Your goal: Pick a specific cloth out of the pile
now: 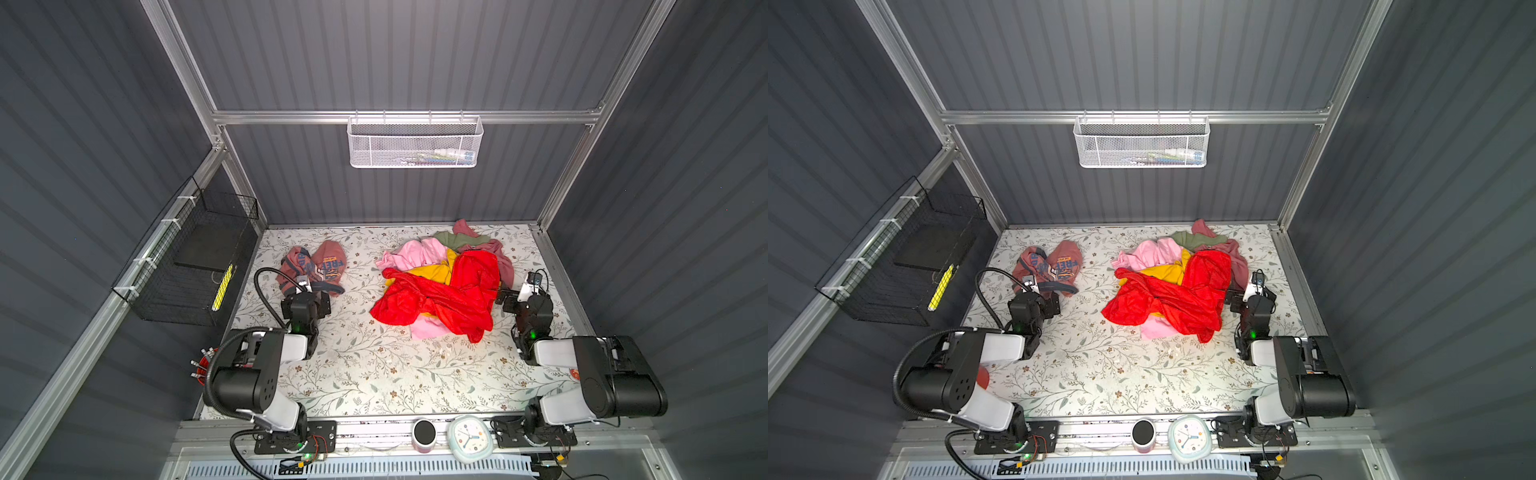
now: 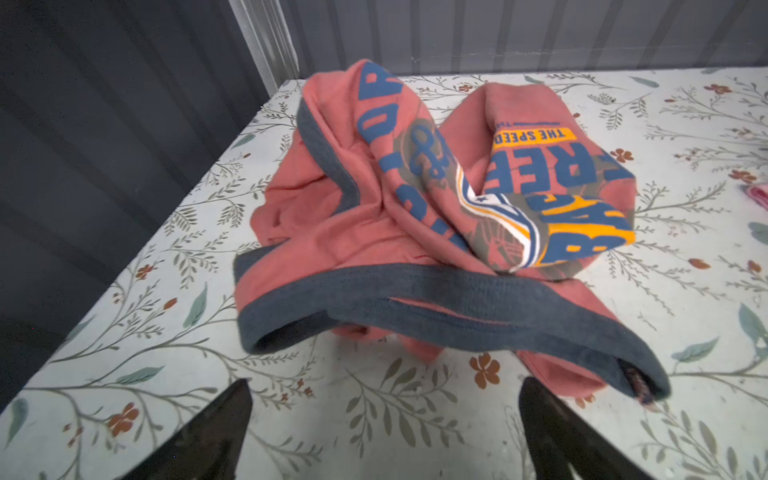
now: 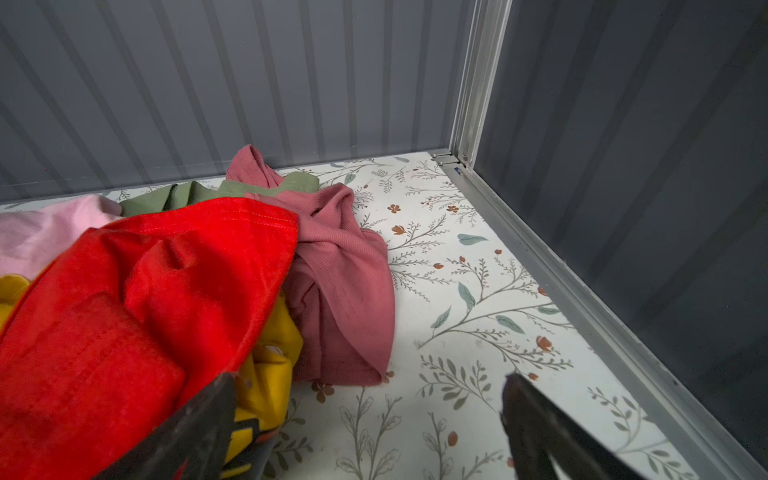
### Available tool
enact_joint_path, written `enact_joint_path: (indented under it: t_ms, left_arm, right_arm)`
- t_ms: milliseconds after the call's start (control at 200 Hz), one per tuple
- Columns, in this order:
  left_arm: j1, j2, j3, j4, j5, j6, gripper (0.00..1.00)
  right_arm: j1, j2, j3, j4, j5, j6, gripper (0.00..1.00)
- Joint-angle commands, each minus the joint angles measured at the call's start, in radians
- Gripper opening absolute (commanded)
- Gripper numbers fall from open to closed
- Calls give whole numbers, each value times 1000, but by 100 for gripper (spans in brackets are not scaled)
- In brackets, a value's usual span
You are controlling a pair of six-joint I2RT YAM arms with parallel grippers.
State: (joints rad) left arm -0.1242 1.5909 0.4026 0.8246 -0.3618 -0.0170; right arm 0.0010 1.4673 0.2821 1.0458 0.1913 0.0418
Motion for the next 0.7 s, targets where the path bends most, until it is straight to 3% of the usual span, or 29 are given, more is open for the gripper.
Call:
enact_joint_path:
  t_ms: [0,95,160,220,280,696]
  left_arm:
    - [6,50,-27,192,53,37,100]
    - [6,140,-57,370,67,66,100]
    - [7,101,-4,186,92,55,100]
    - [7,134,36,178,133,84,100]
    - [29,115,69,60,162,58,100]
    - [37,126,64,94,156,49,100]
  right_arm:
    - [-4,0,17,-5,12,7,99]
    - [-4,-1,17,-6,12,7,99]
    - [-4,-2,17,-6,11,7,99]
    - [-4,0,17,-6,12,7,99]
    - [-3,0,18,-7,11,6,99]
    - [-5,-1,19,-11,9,8,99]
